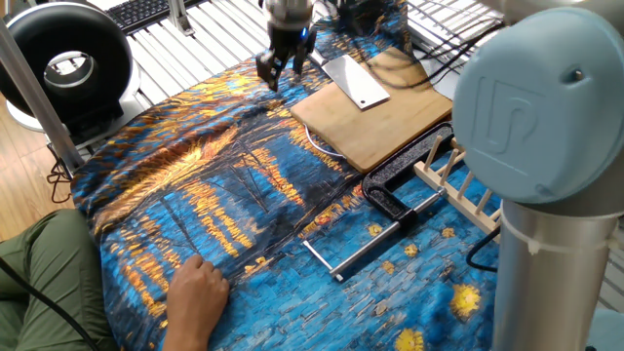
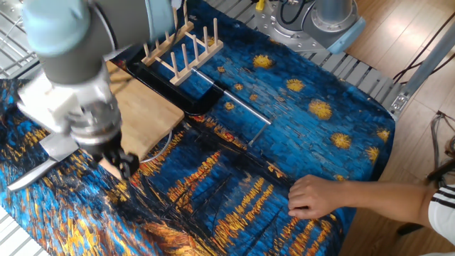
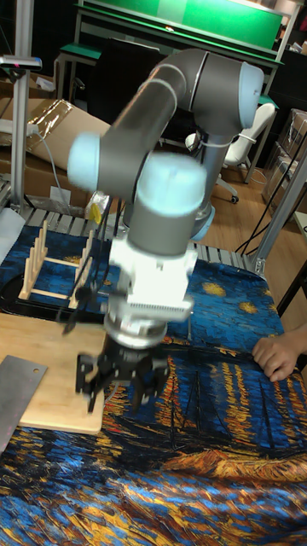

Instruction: Put the knife on the knife rack

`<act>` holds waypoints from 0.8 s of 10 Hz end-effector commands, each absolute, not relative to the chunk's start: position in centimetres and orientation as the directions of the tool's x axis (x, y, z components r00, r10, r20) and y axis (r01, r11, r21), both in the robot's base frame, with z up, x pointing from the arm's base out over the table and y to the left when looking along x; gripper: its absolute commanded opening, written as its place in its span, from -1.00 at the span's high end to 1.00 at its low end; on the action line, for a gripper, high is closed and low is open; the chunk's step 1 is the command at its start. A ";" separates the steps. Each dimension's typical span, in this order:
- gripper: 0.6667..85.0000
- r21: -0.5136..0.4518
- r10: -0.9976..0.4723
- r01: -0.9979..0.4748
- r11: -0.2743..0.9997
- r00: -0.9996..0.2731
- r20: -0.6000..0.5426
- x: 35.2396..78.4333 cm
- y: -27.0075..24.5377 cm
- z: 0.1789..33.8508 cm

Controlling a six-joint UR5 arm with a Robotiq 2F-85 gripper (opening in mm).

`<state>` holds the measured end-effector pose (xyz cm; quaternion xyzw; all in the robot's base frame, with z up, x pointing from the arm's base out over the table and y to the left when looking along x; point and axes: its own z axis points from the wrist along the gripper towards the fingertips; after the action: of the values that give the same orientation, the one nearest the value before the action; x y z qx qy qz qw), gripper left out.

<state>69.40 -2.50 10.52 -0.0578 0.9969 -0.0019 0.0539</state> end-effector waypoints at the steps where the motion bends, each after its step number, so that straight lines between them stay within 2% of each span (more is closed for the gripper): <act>1: -0.49 -0.006 -0.090 -0.090 0.996 -0.993 -0.074 68.1 -2.6 15.6; 3: -0.42 -0.003 -0.075 -0.075 0.997 -0.994 -0.079 68.6 -2.4 15.2; 4: -0.11 -0.029 -0.052 -0.050 0.998 -0.996 -0.073 68.7 -3.1 15.1; 5: 0.62 -0.081 -0.033 -0.027 0.996 -0.997 -0.074 68.7 -4.5 15.2; 6: 0.99 -0.127 -0.028 -0.017 0.992 -0.996 -0.084 69.0 -5.7 15.3; 8: 0.99 -0.092 -0.016 -0.006 0.996 -0.995 -0.103 69.4 -4.8 15.3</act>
<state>69.00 -4.69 14.88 -0.0206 0.9978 -0.0452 0.0432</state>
